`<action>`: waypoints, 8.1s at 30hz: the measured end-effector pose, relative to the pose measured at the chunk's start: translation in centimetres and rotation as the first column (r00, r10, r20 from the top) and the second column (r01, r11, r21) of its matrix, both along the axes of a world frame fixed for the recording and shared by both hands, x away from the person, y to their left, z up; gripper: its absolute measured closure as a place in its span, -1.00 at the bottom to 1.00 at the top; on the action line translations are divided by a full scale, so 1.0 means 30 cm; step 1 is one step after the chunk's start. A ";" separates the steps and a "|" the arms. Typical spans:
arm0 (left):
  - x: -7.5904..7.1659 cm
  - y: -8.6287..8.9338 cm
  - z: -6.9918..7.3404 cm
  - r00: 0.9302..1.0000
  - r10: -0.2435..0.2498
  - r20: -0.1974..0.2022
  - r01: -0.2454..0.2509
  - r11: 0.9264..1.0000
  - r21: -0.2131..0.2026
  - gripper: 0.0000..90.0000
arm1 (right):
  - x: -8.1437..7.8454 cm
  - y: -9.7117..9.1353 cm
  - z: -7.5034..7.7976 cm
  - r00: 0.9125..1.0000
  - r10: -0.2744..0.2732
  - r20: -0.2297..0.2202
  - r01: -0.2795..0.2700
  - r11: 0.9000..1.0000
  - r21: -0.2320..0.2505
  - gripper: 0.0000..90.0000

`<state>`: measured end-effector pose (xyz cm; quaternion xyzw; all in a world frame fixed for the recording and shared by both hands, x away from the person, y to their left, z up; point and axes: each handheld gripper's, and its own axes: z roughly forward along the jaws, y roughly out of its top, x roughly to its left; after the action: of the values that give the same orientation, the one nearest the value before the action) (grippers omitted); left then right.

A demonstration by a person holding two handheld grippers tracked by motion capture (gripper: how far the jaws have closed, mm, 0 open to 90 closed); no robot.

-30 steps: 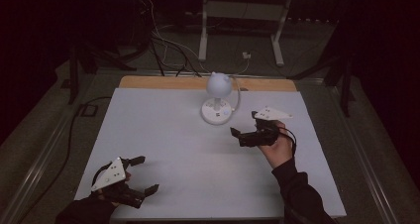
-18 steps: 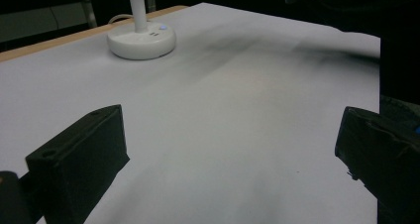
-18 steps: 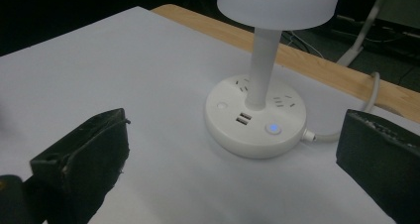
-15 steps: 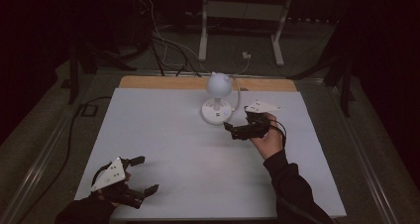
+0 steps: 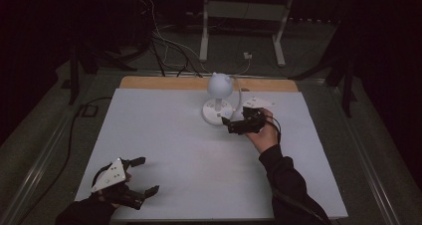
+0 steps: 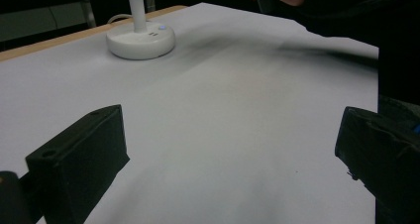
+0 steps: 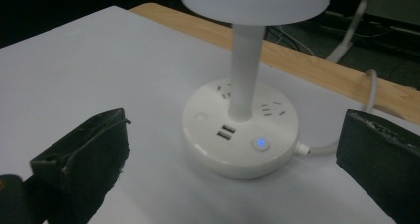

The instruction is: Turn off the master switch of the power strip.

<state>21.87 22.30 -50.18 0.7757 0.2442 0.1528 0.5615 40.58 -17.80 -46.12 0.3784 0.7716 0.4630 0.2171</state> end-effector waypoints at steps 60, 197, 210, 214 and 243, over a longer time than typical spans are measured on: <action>-0.001 0.003 -0.002 1.000 0.003 -0.010 -0.003 1.000 -0.006 -0.99 | 0.139 0.075 -0.137 0.965 -0.249 -0.079 0.245 0.968 -0.060 1.00; -0.004 0.004 -0.001 1.000 0.003 -0.010 -0.003 1.000 -0.007 -0.99 | -0.168 -0.072 -0.061 0.991 0.105 -0.080 -0.103 0.994 0.031 -1.00; -0.004 0.002 -0.002 1.000 0.002 -0.011 -0.002 1.000 -0.006 -0.99 | -0.308 -0.197 -0.080 0.995 0.075 -0.064 -0.073 0.997 0.030 -1.00; -0.005 0.001 -0.001 1.000 0.001 -0.010 -0.001 1.000 -0.005 -0.99 | -0.350 -0.222 -0.100 0.994 0.074 -0.078 -0.073 0.997 0.022 -1.00; -0.002 0.000 -0.003 1.000 0.000 -0.014 0.000 1.000 -0.003 -0.99 | -0.476 -0.374 -0.191 0.979 0.092 -0.183 -0.111 0.989 -0.096 -1.00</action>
<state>21.81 22.32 -50.25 0.7758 0.2483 0.1470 0.5611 26.30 -29.02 -51.84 0.3664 0.8296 0.3963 0.1433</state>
